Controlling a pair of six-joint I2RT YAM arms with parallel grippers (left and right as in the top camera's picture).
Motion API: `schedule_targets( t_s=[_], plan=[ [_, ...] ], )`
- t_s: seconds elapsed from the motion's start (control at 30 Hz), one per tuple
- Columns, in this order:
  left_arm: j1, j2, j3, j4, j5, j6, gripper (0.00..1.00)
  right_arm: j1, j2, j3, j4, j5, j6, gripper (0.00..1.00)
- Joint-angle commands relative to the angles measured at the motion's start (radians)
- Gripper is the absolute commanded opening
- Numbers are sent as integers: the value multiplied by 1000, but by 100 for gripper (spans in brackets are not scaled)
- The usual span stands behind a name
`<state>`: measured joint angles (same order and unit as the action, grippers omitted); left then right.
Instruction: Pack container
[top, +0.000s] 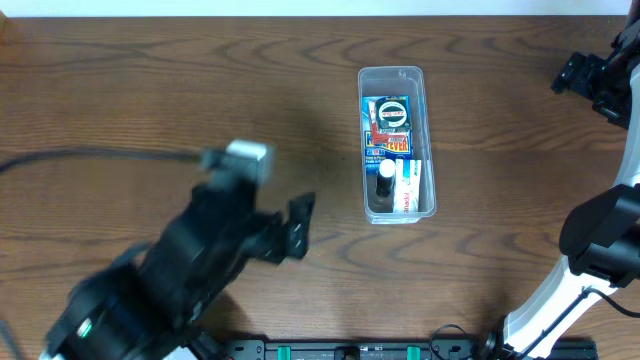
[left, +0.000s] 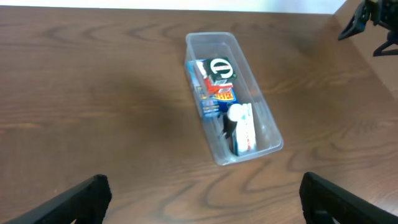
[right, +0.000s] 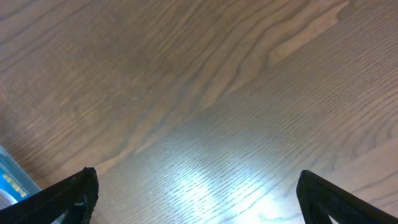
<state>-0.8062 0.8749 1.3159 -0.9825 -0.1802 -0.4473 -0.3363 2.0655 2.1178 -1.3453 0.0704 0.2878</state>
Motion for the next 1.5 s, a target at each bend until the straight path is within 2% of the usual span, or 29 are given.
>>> schedule_targets(
  t_s=[0.0, 0.33, 0.57, 0.7, 0.93, 1.1, 1.17, 1.37, 1.47],
  plan=[
    [-3, -85, -91, 3, -19, 1, 98, -3, 5, 4, -2, 0, -5, 99],
    [-3, -127, -117, -74, -15, 2, 98, -3, 5, 5, -2, 0, -5, 99],
    [-3, -69, -144, -124, -15, 138, 98, -3, 5, 4, -1, 0, -5, 99],
    [-1, -43, -195, -98, -16, 178, 98, -3, 5, 4, -2, 0, -4, 99],
    [119, -174, -433, 105, 18, 212, 98, -3, 5, 4, -2, 0, -5, 99],
    [280, -349, -663, 393, 196, 417, 98, -3, 5, 4, -1, 0, -5, 99],
    [357, -416, -749, 493, 249, 462, 98, -3, 5, 4, -2, 0, -5, 99],
    [598, -578, -953, 660, 303, 424, 98, -3, 5, 5, -1, 0, -4, 99],
    [676, -631, -1004, 711, 312, 424, 98, -3, 5, 4, -1, 0, -5, 99]
  ],
)
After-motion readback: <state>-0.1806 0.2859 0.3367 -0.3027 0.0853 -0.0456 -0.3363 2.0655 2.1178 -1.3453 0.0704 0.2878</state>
